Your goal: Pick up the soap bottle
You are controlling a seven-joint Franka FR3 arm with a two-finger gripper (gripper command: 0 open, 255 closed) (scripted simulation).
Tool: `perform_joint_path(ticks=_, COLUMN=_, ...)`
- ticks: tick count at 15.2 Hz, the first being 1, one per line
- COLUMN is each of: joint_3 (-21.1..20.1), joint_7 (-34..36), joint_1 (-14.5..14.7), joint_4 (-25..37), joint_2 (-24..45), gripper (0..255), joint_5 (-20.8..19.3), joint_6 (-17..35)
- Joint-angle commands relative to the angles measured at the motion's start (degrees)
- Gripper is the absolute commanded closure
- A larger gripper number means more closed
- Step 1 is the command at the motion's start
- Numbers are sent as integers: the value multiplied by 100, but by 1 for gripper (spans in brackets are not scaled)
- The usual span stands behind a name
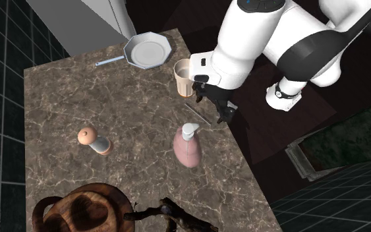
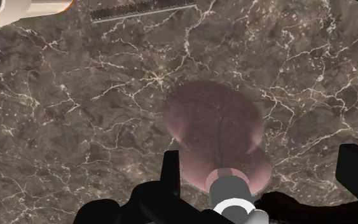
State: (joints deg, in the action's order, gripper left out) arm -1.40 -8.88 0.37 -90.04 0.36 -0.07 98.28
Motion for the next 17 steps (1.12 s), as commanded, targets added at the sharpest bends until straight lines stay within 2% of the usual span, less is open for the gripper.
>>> perform_joint_path(ticks=1, joint_3=3, joint_7=-60, joint_1=-4, joint_4=661, joint_2=520, gripper=0, joint_5=80, joint_6=-123)
perform_joint_path(ticks=5, joint_3=-28, joint_7=-112, joint_1=-2, joint_4=2206, joint_2=1620, gripper=0, joint_5=211, joint_6=-544)
perform_joint_path(ticks=12, joint_3=-28, joint_7=-138, joint_1=-7, joint_4=1329, joint_2=1395, gripper=0, joint_5=220, joint_6=108)
perform_joint_path(ticks=14, joint_3=-28, joint_7=-140, joint_1=-7, joint_4=1264, joint_2=1381, gripper=0, joint_5=221, joint_6=159)
perform_joint_path(ticks=15, joint_3=-26, joint_7=-144, joint_1=-10, joint_4=1275, joint_2=1386, gripper=255, joint_5=221, joint_6=153)
perform_joint_path(ticks=17, joint_3=-26, joint_7=-144, joint_1=-10, joint_4=1279, joint_2=1389, gripper=255, joint_5=221, joint_6=152)
